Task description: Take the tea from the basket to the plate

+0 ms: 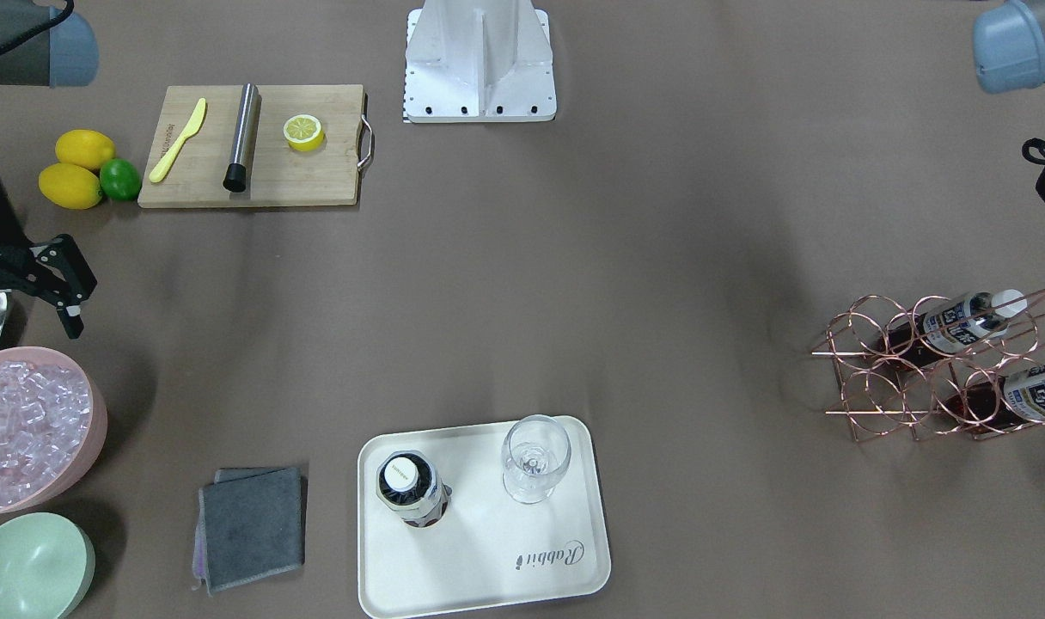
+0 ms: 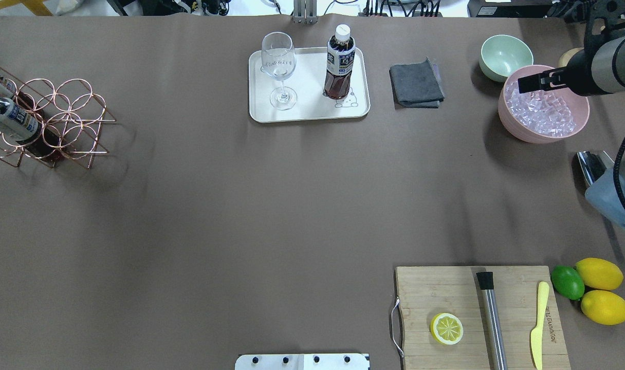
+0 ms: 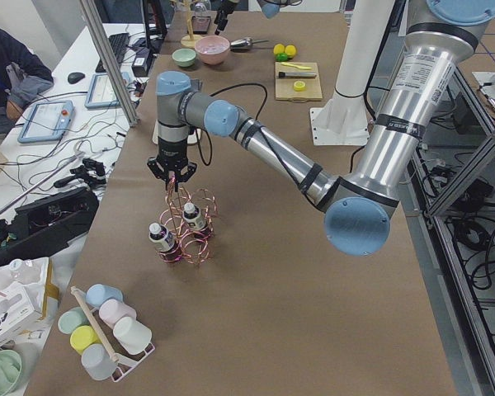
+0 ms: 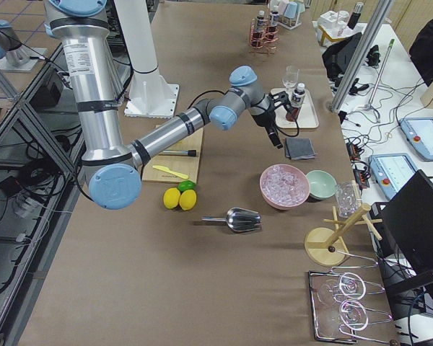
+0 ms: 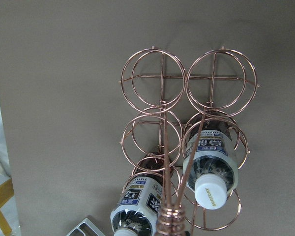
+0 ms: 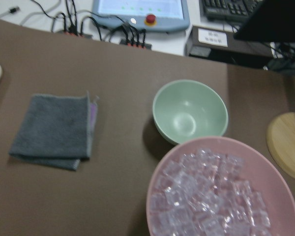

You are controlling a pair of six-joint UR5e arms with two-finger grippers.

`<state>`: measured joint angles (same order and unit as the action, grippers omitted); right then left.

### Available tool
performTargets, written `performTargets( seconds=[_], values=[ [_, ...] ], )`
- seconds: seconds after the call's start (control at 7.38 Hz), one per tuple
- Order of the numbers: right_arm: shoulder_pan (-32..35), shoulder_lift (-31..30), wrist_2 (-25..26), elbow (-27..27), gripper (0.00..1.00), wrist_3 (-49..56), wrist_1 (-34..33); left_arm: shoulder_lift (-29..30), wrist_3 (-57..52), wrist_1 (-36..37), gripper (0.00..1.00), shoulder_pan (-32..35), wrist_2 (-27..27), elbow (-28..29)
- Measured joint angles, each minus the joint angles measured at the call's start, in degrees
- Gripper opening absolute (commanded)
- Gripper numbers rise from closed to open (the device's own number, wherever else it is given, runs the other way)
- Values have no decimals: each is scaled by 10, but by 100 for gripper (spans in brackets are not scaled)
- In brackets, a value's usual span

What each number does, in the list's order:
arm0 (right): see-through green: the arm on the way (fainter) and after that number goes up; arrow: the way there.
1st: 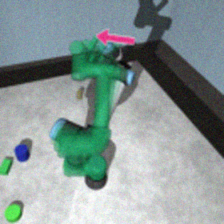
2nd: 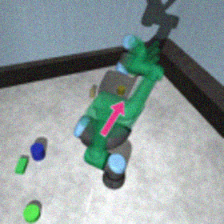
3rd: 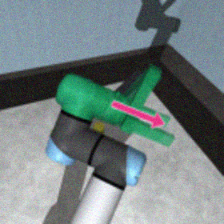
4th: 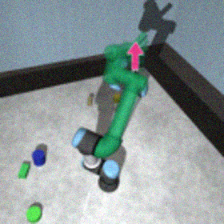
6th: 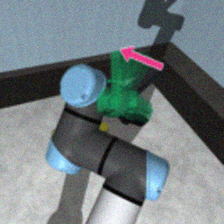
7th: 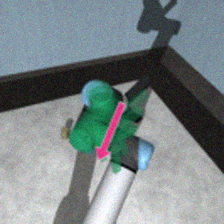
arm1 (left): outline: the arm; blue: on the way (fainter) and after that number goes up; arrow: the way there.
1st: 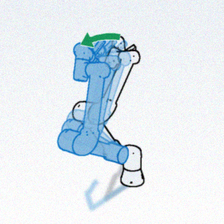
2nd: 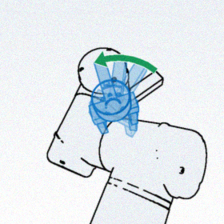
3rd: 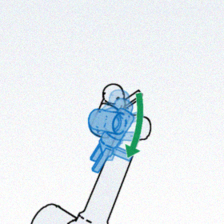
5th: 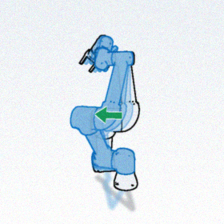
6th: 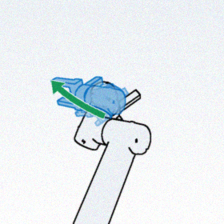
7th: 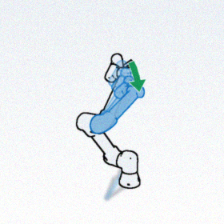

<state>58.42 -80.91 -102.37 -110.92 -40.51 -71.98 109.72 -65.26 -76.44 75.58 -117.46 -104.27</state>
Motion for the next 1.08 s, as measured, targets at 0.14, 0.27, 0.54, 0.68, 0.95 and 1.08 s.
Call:
performTargets(
  seconds=[0.14, 0.27, 0.54, 0.68, 0.95, 1.08],
  values=[
    [8, -14, -21, -3, 100, 2, -56, 0, 3, 0, 1, -2, -1, 0],
    [22, -40, -55, -5, 100, 13, -95, 0, 10, 1, 22, -3, -3, 0],
    [67, -114, -129, -3, 100, 66, -118, 0, 42, 2, 98, -4, -7, -2],
    [99, -148, -157, 2, 100, 117, -127, 0, 68, 2, 98, -4, -10, -5],
    [189, -178, -203, 9, 100, 259, -199, -1, 112, 3, 98, 1, -23, -7],
    [234, -181, -230, 16, 100, 324, -234, -1, 131, 3, 98, 3, -27, -8]
  ],
)
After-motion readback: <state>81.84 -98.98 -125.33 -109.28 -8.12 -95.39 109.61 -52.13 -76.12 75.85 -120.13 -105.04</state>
